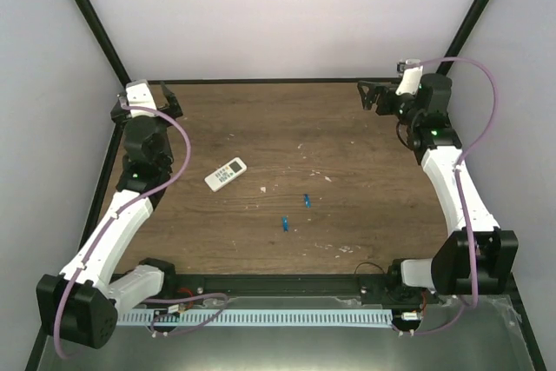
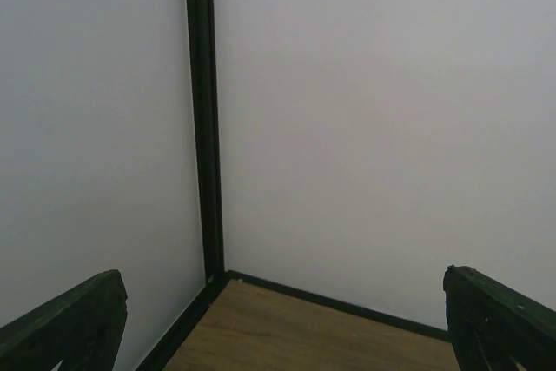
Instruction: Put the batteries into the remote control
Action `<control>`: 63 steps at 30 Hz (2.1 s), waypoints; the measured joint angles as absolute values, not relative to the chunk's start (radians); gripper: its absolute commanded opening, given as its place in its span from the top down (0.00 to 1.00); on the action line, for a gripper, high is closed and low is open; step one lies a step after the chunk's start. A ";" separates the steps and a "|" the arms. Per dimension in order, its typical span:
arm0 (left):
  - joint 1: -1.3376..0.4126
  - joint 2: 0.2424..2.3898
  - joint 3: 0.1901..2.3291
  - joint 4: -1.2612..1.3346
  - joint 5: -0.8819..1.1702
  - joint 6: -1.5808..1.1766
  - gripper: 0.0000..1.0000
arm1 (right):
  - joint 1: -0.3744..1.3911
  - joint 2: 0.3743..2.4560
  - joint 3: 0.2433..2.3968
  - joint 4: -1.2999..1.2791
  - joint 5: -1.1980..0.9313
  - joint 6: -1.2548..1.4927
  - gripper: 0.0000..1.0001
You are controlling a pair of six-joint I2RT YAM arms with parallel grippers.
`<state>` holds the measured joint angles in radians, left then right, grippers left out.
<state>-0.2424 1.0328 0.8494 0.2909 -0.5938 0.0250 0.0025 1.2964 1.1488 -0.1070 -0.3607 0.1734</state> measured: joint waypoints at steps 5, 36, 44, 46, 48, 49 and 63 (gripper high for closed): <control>-0.242 1.061 0.874 0.242 -0.625 0.013 0.00 | 0.068 1.362 1.248 -0.202 -0.307 0.146 0.00; -0.199 1.175 0.918 -0.174 -0.462 -0.106 0.00 | 0.711 2.225 2.005 -0.717 -0.104 0.140 0.00; -0.195 1.195 0.953 -0.225 -0.343 -0.104 0.00 | 0.719 2.224 1.975 -0.711 -0.081 0.139 0.00; -0.195 1.220 0.965 -0.241 -0.264 -0.079 0.00 | 0.719 2.218 1.944 -0.714 -0.053 0.140 0.00; -0.195 1.256 0.971 -0.255 -0.186 -0.055 0.00 | 0.717 2.197 1.895 -0.719 -0.019 0.144 0.00; -0.195 1.279 0.972 -0.266 -0.149 -0.043 0.00 | 0.717 2.183 1.868 -0.727 0.000 0.148 0.00; -0.248 1.577 1.074 -0.439 0.136 0.114 0.00 | 0.647 1.955 1.662 -0.763 0.083 0.250 0.00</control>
<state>-0.2478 1.5772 1.0737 -0.4393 0.1364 0.1143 0.6472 1.9549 1.6615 -0.7631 0.0826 0.2504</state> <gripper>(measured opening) 0.998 0.999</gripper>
